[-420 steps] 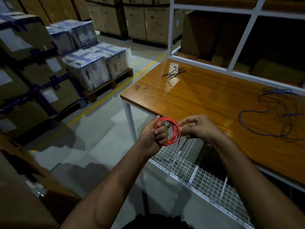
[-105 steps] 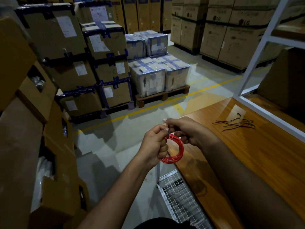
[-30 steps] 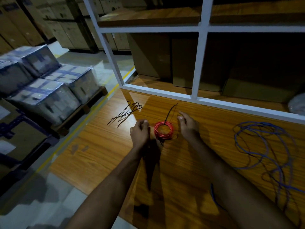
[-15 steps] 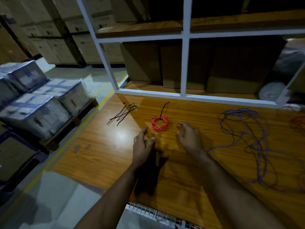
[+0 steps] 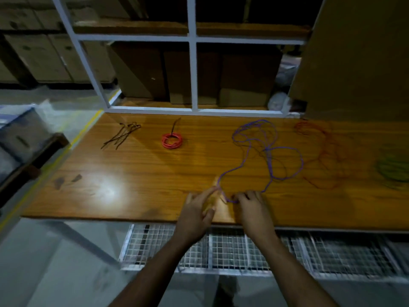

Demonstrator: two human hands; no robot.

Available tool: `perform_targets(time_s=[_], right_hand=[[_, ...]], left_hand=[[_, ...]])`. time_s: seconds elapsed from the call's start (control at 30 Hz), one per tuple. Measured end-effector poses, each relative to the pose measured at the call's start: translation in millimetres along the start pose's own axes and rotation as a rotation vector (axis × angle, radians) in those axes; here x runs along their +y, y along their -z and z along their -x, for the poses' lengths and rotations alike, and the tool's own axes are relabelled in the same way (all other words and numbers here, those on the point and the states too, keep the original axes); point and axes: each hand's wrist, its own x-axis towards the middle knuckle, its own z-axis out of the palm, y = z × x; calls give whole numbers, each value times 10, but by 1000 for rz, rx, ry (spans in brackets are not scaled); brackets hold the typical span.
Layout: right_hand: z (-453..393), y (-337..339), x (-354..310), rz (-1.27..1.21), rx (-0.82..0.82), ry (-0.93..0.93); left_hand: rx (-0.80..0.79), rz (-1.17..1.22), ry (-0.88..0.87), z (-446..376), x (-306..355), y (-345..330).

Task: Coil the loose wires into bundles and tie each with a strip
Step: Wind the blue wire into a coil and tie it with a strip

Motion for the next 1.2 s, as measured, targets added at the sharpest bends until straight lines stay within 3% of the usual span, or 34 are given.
perform_targets(time_s=[0.1,0.2,0.3,0.47,0.63,0.83,0.93,1.03,1.13,1.2], right_hand=[[188,112,89,-122,9,156],[353,187,194,-244,27,233],[427,191,286,-227,37,282],[304,231,598,-70,138,307],[126,225,1007,-95,138,367],[31,179,1261,-47,226,220],[8,185,1256,1,205,183],[-28,287,1109,-20,111,105],[-229,446,754,-153,84,117],[-455,522,430,-395,18,114]], left_hand=[[-87,-168,-183,111,26,-162],[-42,-381,-219,165,17,-202],[5,-580,-346,142,26,-152],[42,-751,-373,94,-17,-100],[22,-768,-458,-14,-6,-17],[68,-847,-275,-30,60,-62],[88,-695,-182,-76,109,-105],[6,-488,-170,-114,159,-176],[-133,-479,-244,-56,279,-398],[-181,-467,-301,6,365,-560]])
